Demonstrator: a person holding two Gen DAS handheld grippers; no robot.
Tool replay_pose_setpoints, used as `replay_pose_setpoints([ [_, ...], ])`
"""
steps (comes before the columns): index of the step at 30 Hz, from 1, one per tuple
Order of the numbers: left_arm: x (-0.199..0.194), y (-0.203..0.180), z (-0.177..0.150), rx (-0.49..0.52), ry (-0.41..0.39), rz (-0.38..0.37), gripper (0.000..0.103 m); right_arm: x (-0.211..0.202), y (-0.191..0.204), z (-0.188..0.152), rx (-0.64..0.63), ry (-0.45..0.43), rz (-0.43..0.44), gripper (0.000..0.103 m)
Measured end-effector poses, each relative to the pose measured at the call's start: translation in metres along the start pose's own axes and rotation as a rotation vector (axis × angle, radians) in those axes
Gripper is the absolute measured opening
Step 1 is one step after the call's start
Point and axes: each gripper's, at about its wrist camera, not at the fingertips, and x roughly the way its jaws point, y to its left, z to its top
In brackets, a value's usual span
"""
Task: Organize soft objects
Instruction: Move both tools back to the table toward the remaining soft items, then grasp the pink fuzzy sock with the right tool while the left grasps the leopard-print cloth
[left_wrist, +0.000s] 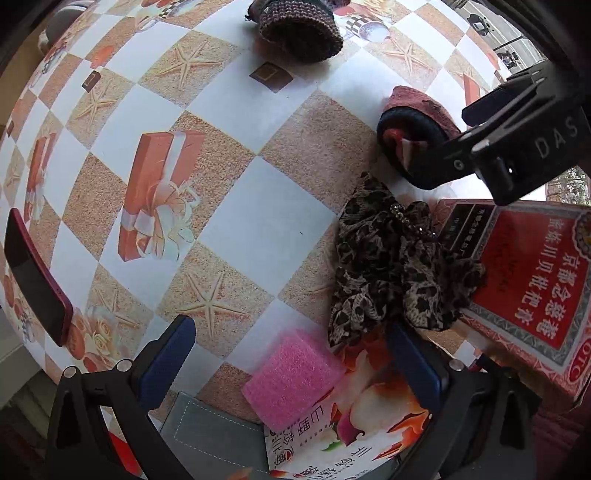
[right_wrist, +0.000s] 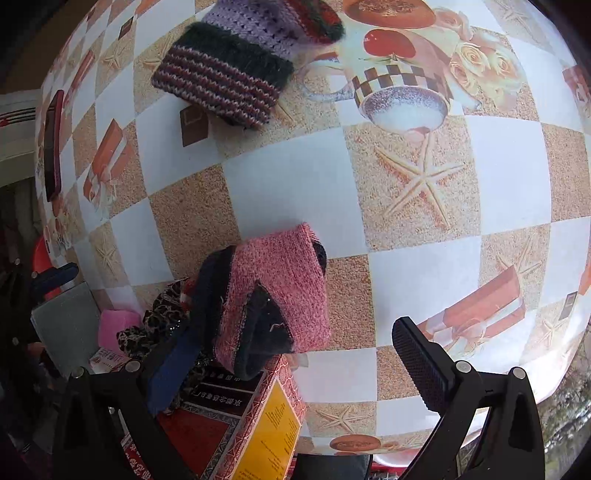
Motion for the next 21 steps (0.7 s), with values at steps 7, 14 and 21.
replay_pose_setpoints([
  [7,0.01,0.019,0.025,-0.064,-0.009,0.136,0.103,-0.004,-0.046,-0.008,0.074,-0.039,-0.059,0.102],
  [14,-0.043,0.09,0.027,-0.404,-0.151,0.16,0.103,-0.032,-0.093,-0.021,0.172,-0.136,-0.059,0.102],
  [21,-0.044,0.059,0.019,-0.387,-0.094,-0.216,0.103,-0.039,-0.103,-0.041,0.163,-0.172,0.066,0.102],
])
